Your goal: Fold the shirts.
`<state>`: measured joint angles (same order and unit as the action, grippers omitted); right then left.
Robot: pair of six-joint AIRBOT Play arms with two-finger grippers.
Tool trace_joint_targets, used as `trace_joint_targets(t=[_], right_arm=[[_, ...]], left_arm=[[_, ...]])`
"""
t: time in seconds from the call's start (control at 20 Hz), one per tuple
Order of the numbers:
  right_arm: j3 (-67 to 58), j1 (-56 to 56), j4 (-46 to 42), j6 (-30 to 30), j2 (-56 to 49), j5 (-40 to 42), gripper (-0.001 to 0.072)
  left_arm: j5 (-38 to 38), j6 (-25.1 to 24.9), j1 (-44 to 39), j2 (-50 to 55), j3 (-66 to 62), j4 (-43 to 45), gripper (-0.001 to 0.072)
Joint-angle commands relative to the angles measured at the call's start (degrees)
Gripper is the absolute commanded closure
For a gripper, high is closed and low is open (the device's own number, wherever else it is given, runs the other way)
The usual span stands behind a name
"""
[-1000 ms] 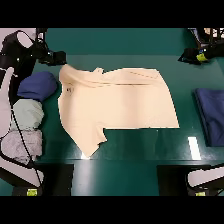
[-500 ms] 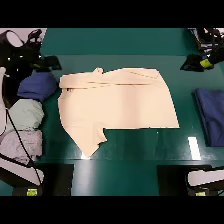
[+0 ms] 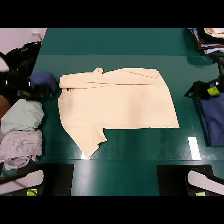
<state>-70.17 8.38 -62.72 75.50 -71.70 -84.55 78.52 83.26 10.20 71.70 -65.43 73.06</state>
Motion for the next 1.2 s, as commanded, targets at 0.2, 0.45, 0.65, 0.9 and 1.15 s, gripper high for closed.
trace_joint_targets(t=[0.2,0.45,0.65,0.9,1.15], right_arm=[[11.72,4.48,16.70,-5.33,7.43,1.46,0.0408],[11.72,2.78,16.65,-5.35,7.43,1.44,0.0408],[11.72,2.80,16.68,-5.35,7.43,1.40,0.0408],[11.72,2.80,16.65,-5.35,7.43,1.55,0.0408],[11.72,3.13,16.48,-5.35,7.43,1.99,0.0408]], left_arm=[[-6.97,-0.13,0.20,-16.72,32.79,-9.51,0.0045],[-19.32,-0.13,0.20,-16.72,37.88,-17.22,0.0045],[-25.86,-0.13,0.20,-16.72,37.94,-20.98,0.0045],[-26.21,-0.28,0.20,-16.72,37.94,-22.97,0.0047],[-25.38,-2.27,-2.49,-16.72,37.94,-24.13,0.0469]])
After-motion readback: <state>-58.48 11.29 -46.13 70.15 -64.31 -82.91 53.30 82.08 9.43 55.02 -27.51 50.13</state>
